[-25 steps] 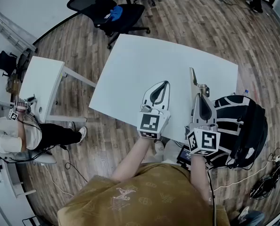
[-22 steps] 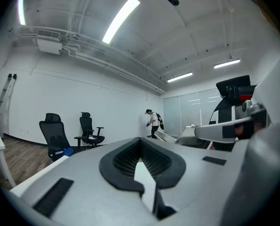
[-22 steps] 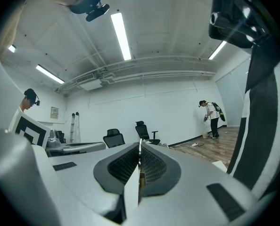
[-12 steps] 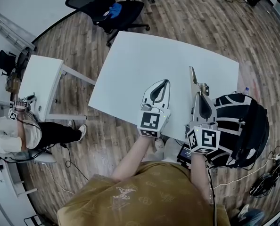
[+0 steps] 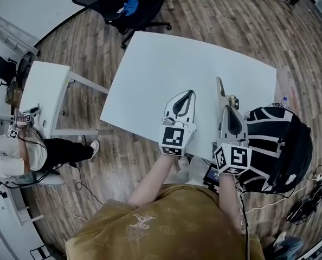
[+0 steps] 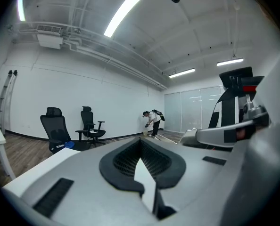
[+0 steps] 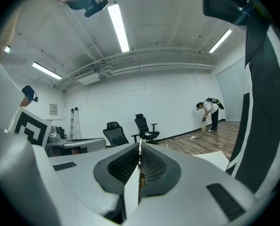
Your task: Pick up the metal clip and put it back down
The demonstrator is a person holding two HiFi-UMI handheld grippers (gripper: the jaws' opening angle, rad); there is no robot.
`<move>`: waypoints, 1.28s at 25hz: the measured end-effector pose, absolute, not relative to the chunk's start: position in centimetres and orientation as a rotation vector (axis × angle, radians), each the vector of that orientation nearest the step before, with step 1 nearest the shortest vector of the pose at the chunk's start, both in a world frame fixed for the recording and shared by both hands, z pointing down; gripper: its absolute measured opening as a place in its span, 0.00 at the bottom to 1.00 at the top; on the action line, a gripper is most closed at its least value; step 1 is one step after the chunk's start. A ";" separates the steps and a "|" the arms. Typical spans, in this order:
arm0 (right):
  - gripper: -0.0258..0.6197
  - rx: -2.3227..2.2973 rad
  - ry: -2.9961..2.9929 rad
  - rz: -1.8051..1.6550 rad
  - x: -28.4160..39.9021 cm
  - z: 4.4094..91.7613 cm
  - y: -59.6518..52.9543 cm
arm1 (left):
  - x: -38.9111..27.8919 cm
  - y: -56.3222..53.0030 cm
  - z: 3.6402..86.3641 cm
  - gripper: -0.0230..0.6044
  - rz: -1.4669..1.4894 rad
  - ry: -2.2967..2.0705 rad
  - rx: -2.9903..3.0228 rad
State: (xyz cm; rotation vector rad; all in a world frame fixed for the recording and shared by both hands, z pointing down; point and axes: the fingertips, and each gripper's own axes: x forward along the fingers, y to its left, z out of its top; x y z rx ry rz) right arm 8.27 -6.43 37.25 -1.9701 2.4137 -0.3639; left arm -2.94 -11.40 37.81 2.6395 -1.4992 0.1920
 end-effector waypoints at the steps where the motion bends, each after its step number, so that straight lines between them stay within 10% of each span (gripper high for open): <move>1: 0.07 -1.972 2.414 -0.375 8.3 37.6 -6.4 | -2.9 -11.4 38.0 0.05 0.197 -1.495 2.638; 32: 0.07 -1.987 2.454 -0.730 7.2 49.7 -6.9 | -2.9 -11.5 52.2 0.05 0.511 -1.375 2.467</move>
